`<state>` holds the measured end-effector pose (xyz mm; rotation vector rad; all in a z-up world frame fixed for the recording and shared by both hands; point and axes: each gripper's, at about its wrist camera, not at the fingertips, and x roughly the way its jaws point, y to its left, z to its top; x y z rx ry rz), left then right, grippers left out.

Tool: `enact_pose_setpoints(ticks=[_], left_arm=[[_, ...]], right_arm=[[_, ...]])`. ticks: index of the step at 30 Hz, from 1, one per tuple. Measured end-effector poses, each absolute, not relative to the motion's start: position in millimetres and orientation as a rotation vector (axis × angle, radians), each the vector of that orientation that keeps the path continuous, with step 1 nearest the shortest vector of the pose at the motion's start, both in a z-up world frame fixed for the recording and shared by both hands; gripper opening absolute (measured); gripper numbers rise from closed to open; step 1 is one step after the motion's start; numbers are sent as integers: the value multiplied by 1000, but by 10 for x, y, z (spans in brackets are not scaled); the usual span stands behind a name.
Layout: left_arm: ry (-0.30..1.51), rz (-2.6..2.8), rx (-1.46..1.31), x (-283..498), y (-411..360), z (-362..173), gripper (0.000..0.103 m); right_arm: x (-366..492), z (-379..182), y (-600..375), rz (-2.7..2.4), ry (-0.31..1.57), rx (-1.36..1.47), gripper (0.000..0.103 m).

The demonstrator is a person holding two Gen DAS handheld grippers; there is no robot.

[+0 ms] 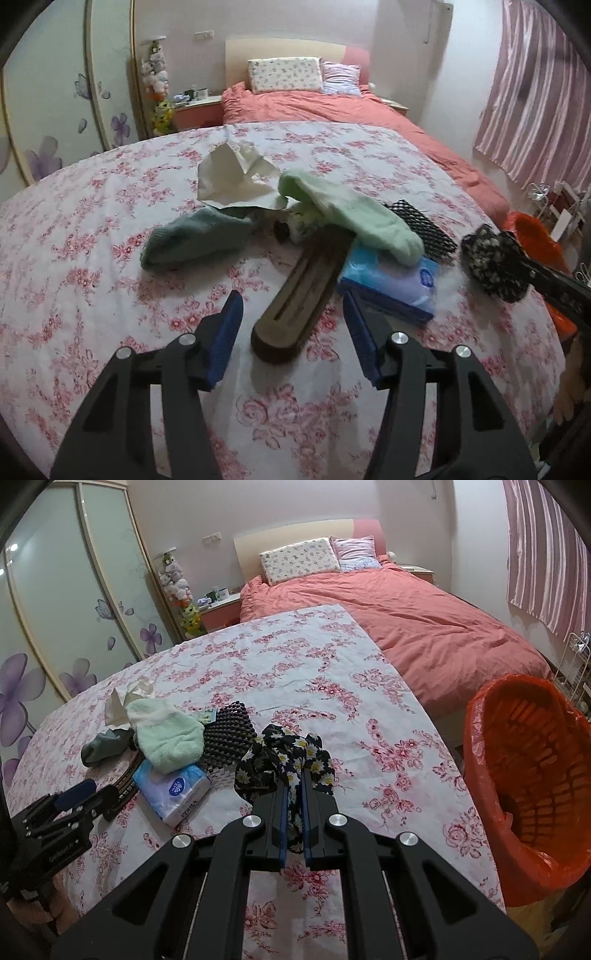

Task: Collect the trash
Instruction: 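Lift the black floral cloth with the right tool while the left tool grasps the brown wooden comb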

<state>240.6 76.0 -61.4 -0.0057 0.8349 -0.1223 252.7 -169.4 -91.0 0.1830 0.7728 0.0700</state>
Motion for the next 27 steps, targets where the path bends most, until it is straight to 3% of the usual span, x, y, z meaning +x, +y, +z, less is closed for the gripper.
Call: enact_pose_setpoints(ticks=[3,5,15,20,27], left_arm=[[852,-87,46,2465,663,-676,56],[889,-74,62,2534,630,-743,47],[950,61,-82,2497,741,-699,35],[933,22,-51,2522,673,-720,49],[914,-23,-51,2609,658,-727,49]], right_arm=[[2529,-934,-1710,64,778,185,6],[2529,-954,-1728,61,782,188,6],[2543,-987,-1739,63,787,195,6],[2539,-1007,-1727,83,795,194,7],[2572,-1035,-1694,116,811,203,17]])
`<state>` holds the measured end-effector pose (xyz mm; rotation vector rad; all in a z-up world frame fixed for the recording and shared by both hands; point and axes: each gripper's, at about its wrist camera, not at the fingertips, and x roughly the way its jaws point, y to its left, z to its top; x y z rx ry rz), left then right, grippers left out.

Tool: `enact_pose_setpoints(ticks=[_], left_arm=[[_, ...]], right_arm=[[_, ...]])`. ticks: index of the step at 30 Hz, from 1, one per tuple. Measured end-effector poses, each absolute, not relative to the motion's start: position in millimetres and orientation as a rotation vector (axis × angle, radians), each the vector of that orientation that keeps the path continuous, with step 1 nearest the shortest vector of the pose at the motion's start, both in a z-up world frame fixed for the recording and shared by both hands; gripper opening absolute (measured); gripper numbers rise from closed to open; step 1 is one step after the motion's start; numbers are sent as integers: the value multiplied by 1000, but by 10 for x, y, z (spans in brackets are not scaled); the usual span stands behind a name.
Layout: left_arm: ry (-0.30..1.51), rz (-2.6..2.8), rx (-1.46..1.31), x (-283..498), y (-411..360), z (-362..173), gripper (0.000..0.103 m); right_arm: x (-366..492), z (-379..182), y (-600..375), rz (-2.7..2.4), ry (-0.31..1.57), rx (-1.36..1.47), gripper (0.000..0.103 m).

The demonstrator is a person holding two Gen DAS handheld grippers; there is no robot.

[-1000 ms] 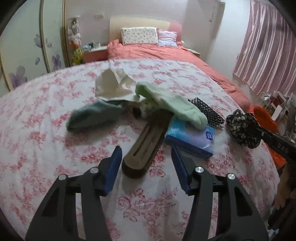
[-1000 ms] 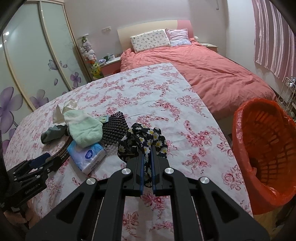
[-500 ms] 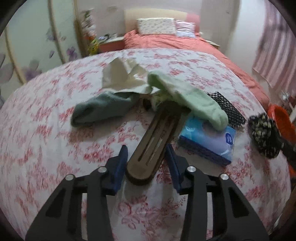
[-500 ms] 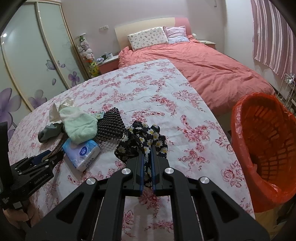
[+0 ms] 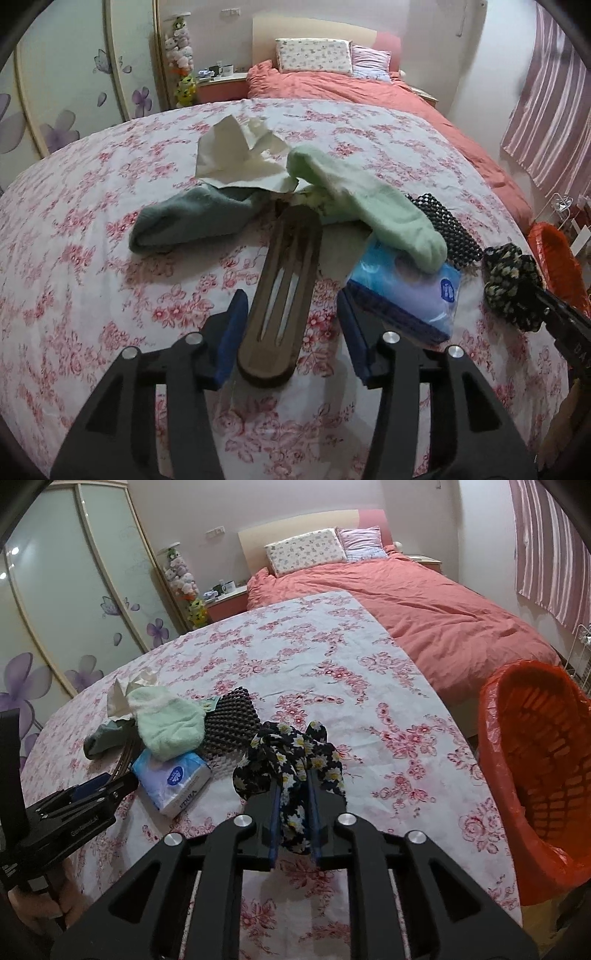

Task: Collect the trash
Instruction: 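Lift the black floral cloth with the right tool while the left tool grasps the brown wooden comb, then carry the cloth and comb over the orange basket with both tools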

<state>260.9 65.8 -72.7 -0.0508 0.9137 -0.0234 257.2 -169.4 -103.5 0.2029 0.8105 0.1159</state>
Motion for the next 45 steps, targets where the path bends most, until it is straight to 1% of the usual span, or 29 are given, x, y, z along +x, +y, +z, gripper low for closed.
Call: enact_pose_setpoints(ticks=[2,7,10,11,13,18,31,37,39,42,45], left_arm=[[907,-33,-55,2609,657,-726,44],[893,-47,-37,2594,613,-739,43],[892,-50,-19,2606,568,-742,41],[891,-49,-21,2615,565,-744,33],[888,-50,-30,2625,579,-737,32],[885,-60,-51,2599,658,-722,30],[822,-69,-57,2416,718,-426,30],[863,-70,-47,2455,654,-554,30],[885,-67,-44,2486,641,-638,25],[891,-60,-49,2483,652,-692,28],[887,-52,-34,2431,666,-695,40]], right_arm=[[2596,-1062,-1676,119,823,201,27],[2614,-1118,-1631,116,836,165,26],[2622,-1142,-1610,118,840,148,13],[2616,-1135,-1613,118,835,150,9],[2598,-1104,-1634,121,822,161,8],[2541,-980,-1737,126,783,195,8],[2372,-721,-1921,102,708,246,8],[2364,-759,-1916,96,720,245,8],[2381,-798,-1903,93,731,246,8],[2390,-846,-1903,88,745,247,8],[2393,-872,-1912,87,754,253,8]])
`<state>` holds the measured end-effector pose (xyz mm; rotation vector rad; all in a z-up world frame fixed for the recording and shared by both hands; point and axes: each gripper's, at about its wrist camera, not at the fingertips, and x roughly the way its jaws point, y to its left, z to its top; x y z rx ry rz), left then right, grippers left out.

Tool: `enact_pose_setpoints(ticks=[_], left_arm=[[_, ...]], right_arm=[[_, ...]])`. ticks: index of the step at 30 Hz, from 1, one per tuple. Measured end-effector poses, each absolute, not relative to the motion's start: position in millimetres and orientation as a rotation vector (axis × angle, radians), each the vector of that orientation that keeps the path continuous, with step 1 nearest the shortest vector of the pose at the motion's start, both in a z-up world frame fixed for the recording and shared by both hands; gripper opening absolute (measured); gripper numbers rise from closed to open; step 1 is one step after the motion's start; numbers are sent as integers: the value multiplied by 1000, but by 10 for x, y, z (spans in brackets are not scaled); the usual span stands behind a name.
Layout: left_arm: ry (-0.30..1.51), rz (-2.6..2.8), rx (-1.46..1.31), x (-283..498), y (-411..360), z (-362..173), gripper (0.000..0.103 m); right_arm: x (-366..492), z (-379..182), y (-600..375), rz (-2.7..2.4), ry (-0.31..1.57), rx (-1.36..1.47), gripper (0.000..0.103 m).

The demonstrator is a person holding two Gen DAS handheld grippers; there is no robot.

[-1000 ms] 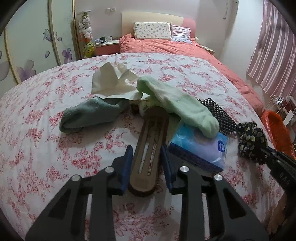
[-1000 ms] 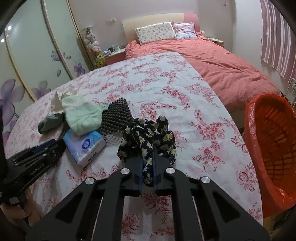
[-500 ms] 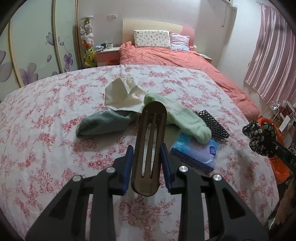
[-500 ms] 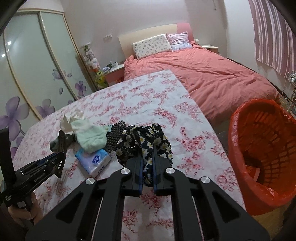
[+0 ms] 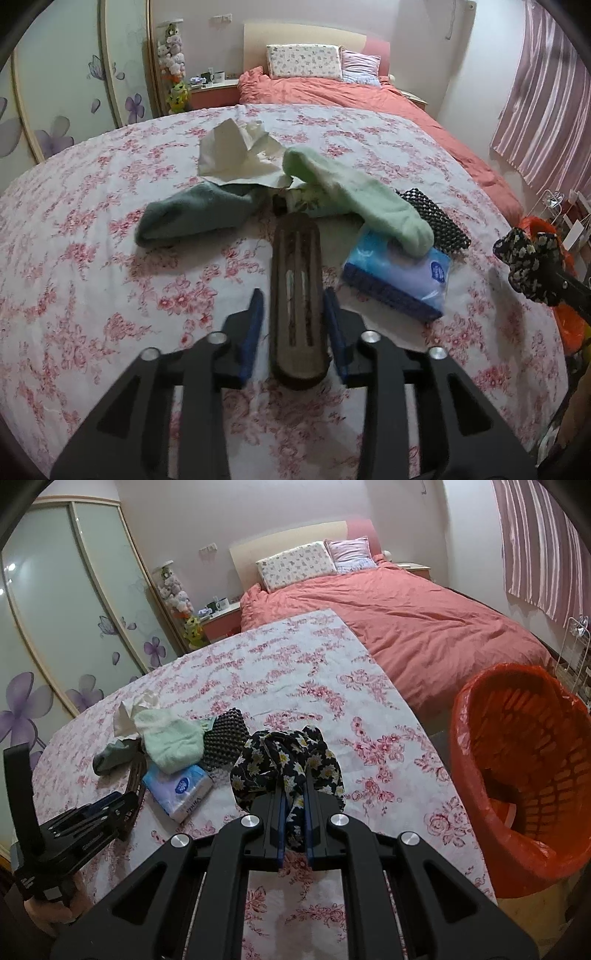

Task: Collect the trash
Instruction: 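Carry the cloth and comb over the orange basket with both tools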

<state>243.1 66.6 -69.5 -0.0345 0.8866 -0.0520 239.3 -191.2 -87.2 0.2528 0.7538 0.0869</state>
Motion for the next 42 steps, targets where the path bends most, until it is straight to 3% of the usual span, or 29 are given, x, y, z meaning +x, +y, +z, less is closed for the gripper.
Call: enact_pose_setpoints(ticks=[2,7,10,18,27,42], left_arm=[[884,-42,-23,2375,677,-695,50],[898,-27,5,2281,649,-752,52],[893,-20,22,2277,605,-750,32],[859,-28,-6,2237,664,-655,32],[752,-46,-25,2159,624,-178,31],[628,-315,-33,2081,-503,424,32]], right_arm=[[2381,-883,-1910,89,756,254,8],[2391,-901,-1894,93,765,255,8],[2376,-904,-1896,93,767,255,8],[2322,-810,-1980,86,727,272,8],[2182,-607,-2151,81,651,311,8],[1653,-193,-2945,-130,412,377,8]])
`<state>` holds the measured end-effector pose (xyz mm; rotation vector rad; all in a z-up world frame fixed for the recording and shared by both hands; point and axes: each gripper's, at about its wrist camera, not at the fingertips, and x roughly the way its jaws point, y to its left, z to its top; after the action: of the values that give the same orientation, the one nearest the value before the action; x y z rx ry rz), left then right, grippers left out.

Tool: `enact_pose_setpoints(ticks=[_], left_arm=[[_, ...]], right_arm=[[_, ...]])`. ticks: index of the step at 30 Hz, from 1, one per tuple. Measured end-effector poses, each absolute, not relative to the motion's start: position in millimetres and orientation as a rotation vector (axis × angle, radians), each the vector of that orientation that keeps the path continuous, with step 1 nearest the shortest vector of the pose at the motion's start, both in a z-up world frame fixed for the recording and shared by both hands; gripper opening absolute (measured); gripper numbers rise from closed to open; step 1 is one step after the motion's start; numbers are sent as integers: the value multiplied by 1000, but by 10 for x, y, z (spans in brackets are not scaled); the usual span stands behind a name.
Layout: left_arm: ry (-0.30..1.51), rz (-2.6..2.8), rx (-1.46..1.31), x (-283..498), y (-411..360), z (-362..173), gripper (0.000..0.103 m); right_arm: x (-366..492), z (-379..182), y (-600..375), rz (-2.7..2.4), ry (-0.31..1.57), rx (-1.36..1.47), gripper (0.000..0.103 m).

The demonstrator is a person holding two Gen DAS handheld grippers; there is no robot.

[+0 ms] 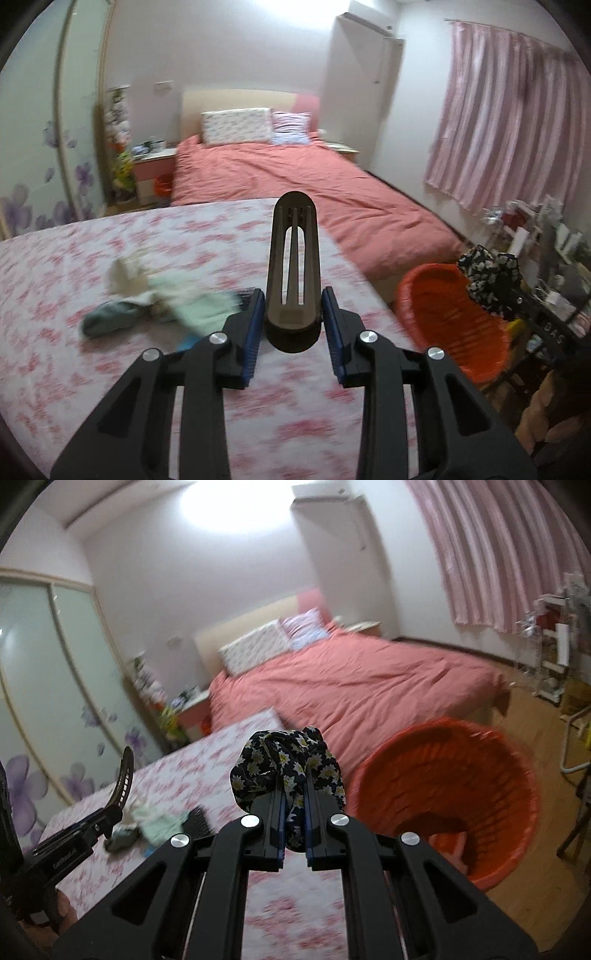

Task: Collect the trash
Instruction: 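Carry the cloth and comb over the orange basket with both tools, then open both tools to drop the cloth and comb into the basket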

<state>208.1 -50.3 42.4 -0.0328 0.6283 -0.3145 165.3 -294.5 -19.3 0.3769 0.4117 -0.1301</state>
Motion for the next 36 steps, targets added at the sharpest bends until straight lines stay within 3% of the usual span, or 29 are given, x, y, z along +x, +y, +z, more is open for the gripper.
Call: enact_pose_setpoints(ticks=[17,36], left_arm=[[670,-672,33,2140,-2168,188,32],[849,-823,215,2787,-3031,-592,32]], right_arm=[[1637,-465,-3849,-295,386,489,8],[1774,-793,-4250,-364,439,621,10]])
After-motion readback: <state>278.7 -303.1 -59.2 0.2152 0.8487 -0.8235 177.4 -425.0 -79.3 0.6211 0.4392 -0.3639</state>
